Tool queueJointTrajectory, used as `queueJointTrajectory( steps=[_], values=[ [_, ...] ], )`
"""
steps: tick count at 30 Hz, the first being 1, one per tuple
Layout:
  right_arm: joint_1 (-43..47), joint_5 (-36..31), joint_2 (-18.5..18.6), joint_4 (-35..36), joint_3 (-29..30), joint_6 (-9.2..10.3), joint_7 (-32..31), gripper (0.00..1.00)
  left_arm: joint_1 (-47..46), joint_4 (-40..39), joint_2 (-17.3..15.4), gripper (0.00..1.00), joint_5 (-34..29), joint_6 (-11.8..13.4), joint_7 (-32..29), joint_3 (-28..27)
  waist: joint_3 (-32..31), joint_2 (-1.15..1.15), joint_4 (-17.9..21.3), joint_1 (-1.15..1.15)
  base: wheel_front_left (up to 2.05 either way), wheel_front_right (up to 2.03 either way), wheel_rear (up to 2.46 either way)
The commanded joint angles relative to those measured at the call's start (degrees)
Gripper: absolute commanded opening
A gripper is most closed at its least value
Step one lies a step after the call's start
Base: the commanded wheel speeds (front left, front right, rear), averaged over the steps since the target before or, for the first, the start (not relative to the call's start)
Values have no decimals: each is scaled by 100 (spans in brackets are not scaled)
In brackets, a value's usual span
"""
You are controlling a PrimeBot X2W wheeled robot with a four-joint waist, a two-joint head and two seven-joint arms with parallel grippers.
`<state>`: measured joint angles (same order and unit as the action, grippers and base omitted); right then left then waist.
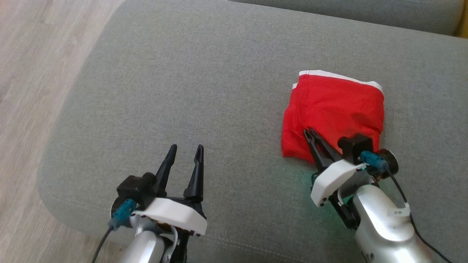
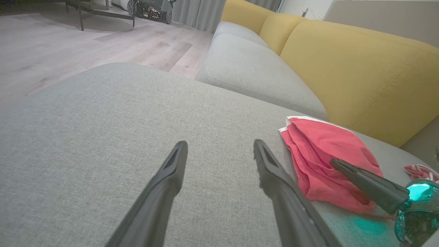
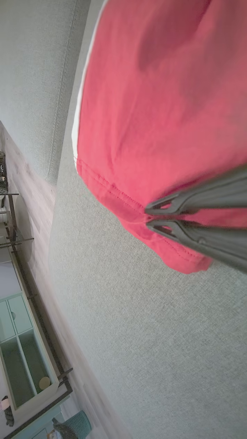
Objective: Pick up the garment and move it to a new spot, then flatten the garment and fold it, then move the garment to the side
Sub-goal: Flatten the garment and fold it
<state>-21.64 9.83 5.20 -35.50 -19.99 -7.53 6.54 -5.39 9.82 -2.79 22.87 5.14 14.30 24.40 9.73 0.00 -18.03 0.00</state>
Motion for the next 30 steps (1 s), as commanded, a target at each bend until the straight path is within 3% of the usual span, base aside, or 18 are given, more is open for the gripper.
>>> queueJointTrajectory(
  steps=[1,22,23,24,30],
  values=[
    [-246,55,-43,147,-158,4,58,0,-284,-146,-9,100,32,47,70,-144,0,0,15,0,0,0,0],
    [-266,511,-198,92,-1039,4,-227,0,-234,7,-9,100,58,66,70,-39,-159,0,78,0,0,0,0],
    [-261,564,-203,50,-1087,4,-247,41,-226,19,-9,100,55,63,70,-48,-171,0,81,0,0,0,0],
    [-250,649,-208,9,-1140,4,-273,100,-222,32,-9,100,53,60,70,-60,-185,0,85,0,0,0,0],
    [-280,1057,-221,-31,-1425,4,-243,100,-222,51,-9,100,46,68,70,-156,-271,0,168,0,0,0,0]
  ],
)
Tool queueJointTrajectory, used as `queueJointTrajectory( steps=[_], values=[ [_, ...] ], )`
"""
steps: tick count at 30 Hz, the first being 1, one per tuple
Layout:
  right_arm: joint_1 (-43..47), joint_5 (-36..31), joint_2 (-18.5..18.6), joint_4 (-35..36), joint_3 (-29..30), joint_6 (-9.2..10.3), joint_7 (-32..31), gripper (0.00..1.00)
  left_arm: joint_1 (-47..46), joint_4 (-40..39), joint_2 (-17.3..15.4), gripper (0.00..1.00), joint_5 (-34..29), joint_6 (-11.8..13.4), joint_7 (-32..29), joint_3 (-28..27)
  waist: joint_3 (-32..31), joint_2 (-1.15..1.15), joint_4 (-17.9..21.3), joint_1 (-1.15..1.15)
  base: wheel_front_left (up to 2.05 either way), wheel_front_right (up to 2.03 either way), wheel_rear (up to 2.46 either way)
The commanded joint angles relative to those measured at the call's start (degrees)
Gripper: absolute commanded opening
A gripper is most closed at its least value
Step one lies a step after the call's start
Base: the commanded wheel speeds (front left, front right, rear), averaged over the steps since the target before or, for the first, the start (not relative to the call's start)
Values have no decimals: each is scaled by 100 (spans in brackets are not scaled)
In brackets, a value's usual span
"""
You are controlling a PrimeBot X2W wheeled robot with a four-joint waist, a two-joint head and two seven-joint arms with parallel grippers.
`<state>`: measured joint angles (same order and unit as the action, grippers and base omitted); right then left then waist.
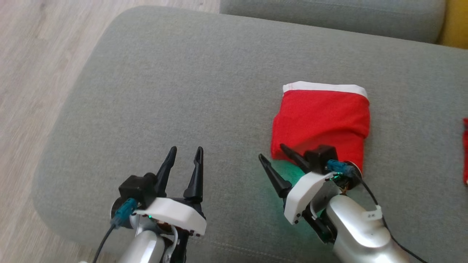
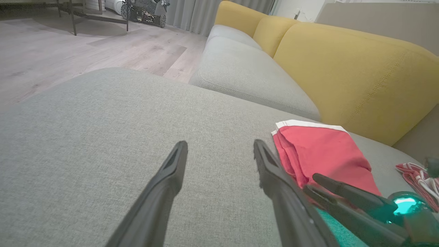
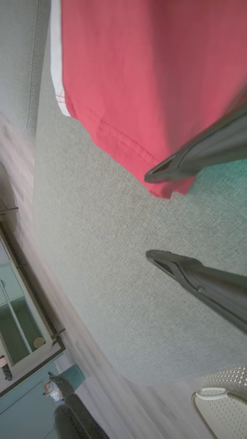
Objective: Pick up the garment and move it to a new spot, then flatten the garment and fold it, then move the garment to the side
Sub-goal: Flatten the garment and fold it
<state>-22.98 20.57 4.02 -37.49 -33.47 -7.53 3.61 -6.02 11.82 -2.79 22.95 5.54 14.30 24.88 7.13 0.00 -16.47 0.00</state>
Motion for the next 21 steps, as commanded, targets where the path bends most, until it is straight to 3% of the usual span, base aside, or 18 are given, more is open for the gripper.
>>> queueJointTrajectory(
  steps=[1,9,21],
  values=[
    [-158,48,-103,168,-78,4,72,100,-152,-149,-9,100,30,26,70,-226,-30,0,45,0,0,0,0],
    [-267,177,165,353,519,4,518,100,-65,-188,-9,100,-42,1,70,-384,-240,0,463,0,0,0,0],
    [315,-820,658,1198,2627,4,950,100,-48,-456,-9,100,-91,-5,70,-572,-417,0,1104,0,0,0,0]
  ],
)
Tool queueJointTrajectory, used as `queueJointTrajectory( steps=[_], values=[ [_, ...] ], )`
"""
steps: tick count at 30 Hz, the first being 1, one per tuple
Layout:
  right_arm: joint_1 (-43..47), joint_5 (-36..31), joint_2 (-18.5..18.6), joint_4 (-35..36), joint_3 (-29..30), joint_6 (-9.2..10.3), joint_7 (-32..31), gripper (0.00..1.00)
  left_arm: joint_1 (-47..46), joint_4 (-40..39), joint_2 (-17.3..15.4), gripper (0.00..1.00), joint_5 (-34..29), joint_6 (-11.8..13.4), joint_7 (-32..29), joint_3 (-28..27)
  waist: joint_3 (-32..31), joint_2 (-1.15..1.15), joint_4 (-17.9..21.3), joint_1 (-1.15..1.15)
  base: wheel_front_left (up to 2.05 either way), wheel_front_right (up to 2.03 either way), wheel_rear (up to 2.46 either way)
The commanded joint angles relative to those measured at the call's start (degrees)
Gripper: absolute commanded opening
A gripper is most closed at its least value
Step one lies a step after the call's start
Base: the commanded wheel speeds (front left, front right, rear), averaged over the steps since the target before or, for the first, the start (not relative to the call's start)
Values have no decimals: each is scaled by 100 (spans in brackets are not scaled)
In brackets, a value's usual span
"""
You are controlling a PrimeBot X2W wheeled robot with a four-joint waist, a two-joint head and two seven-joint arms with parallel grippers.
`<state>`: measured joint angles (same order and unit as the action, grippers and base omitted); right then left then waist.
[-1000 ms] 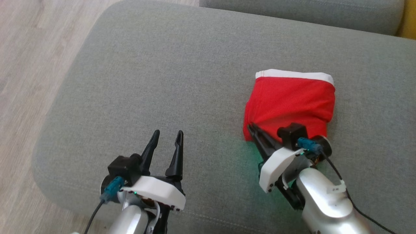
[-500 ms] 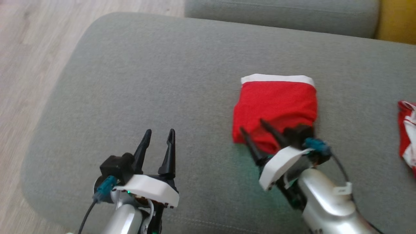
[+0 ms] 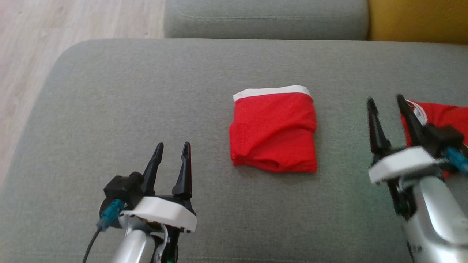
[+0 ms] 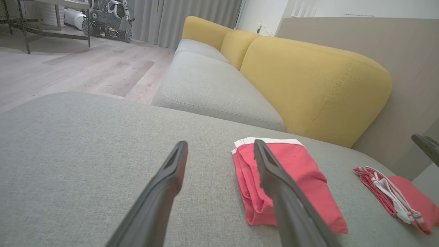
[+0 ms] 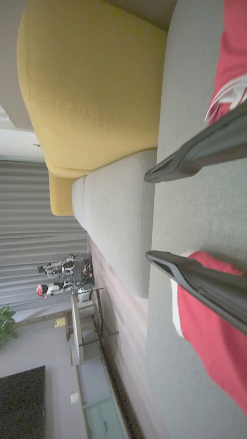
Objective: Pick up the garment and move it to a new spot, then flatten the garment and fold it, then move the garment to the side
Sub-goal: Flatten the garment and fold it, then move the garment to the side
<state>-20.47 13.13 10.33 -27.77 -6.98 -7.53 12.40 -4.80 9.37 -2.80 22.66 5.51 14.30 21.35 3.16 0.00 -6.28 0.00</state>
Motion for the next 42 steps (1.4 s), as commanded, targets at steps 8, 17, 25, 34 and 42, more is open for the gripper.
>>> queueJointTrajectory(
  steps=[8,17,25,34,42],
  values=[
    [992,-777,-290,1048,712,4,151,100,-54,-343,-8,100,-192,-25,70,-313,-80,0,322,0,0,0,0],
    [1434,-1028,-567,1245,821,4,169,100,220,-414,-8,100,-441,-7,70,-310,-125,0,434,0,0,0,0],
    [1274,-664,-649,1303,588,4,-104,100,123,-537,-8,100,-391,-24,70,-217,40,0,325,0,0,0,0],
    [465,868,-643,854,-15,4,-1302,100,-108,-497,-8,100,-322,-69,70,50,566,0,-53,0,0,0,0],
    [-115,1930,-680,172,15,4,-2051,100,-299,-456,-8,100,-248,-54,70,265,867,0,-479,0,0,0,0]
  ],
)
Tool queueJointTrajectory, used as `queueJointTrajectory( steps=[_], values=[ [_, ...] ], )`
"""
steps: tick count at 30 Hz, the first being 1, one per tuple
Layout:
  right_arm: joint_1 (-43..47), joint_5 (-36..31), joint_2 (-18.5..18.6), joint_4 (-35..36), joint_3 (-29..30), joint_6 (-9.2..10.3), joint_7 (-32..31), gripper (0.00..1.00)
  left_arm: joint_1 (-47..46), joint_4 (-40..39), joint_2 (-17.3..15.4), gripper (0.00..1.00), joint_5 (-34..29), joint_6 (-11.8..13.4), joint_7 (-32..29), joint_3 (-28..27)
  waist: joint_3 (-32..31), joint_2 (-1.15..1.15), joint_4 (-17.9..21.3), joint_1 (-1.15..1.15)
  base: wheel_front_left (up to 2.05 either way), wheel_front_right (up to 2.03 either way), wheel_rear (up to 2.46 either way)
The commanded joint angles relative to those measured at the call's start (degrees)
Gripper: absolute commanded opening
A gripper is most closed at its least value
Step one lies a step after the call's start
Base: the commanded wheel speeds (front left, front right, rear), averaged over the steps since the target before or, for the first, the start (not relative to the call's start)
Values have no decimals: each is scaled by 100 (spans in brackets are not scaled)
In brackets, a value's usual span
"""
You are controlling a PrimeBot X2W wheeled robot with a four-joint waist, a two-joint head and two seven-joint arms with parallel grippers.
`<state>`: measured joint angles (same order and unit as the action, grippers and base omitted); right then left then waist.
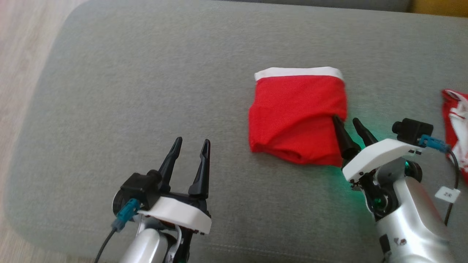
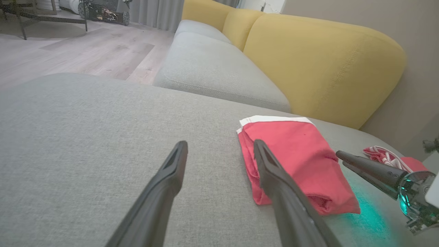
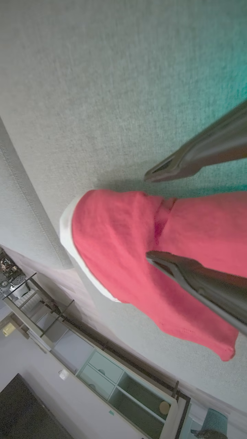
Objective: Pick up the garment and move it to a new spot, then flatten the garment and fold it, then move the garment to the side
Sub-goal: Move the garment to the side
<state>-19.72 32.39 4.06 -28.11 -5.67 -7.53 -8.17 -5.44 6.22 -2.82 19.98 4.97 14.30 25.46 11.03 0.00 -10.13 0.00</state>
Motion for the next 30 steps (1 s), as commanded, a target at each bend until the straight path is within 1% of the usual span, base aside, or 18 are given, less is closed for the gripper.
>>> queueJointTrajectory(
  steps=[1,3,6,8,9,10,11,16,20,22,24,25,28,30],
  values=[
    [-241,-15,-51,102,-83,4,-11,100,-256,-139,-6,100,23,3,70,-135,103,0,-144,0,0,0,0],
    [-335,141,-70,-118,24,4,-98,100,-292,-139,-6,100,38,20,70,-127,138,0,-223,0,0,0,0],
    [-475,321,-90,-357,-22,4,-240,100,-323,-142,-6,100,55,42,70,-140,189,0,-282,0,0,0,0],
    [-558,305,-96,-483,-122,4,-254,100,-330,-139,-6,100,56,47,70,-143,210,0,-297,0,0,0,0],
    [-593,248,-97,-546,-189,4,-249,74,-334,-137,-6,100,55,51,70,-143,220,0,-298,0,0,0,0],
    [-631,163,-83,-597,-261,4,-211,23,-340,-135,-6,100,57,57,70,-144,228,0,-294,0,0,0,0],
    [-667,20,-31,-633,-362,4,-129,0,-345,-133,-6,100,60,65,70,-144,234,0,-286,0,0,0,0],
    [-841,-1221,498,-824,-960,4,641,0,-394,-131,-6,100,74,72,70,-148,229,0,-148,0,0,0,0],
    [-983,-2172,922,-905,-1310,4,1136,0,-437,-142,-6,100,59,55,70,-165,188,0,73,0,0,0,0],
    [-1019,-2420,1099,-869,-1511,4,1228,0,-446,-155,-6,100,55,58,70,-193,163,0,222,0,0,0,0],
    [-1080,-2666,1399,-747,-1853,4,1288,0,-454,-164,-6,100,47,56,70,-230,150,0,411,0,0,0,0],
    [-1080,-2666,1399,-747,-1853,4,1288,0,-454,-164,-6,100,47,56,70,-230,150,0,411,0,0,0,0],
    [-1200,-2811,1956,-448,-2300,4,1340,0,-512,-194,-6,100,6,21,70,-260,204,0,691,0,0,0,0],
    [-1258,-2682,2337,-199,-2530,4,1356,0,-565,-216,-6,100,-10,4,70,-298,244,0,900,0,0,0,0]
  ],
)
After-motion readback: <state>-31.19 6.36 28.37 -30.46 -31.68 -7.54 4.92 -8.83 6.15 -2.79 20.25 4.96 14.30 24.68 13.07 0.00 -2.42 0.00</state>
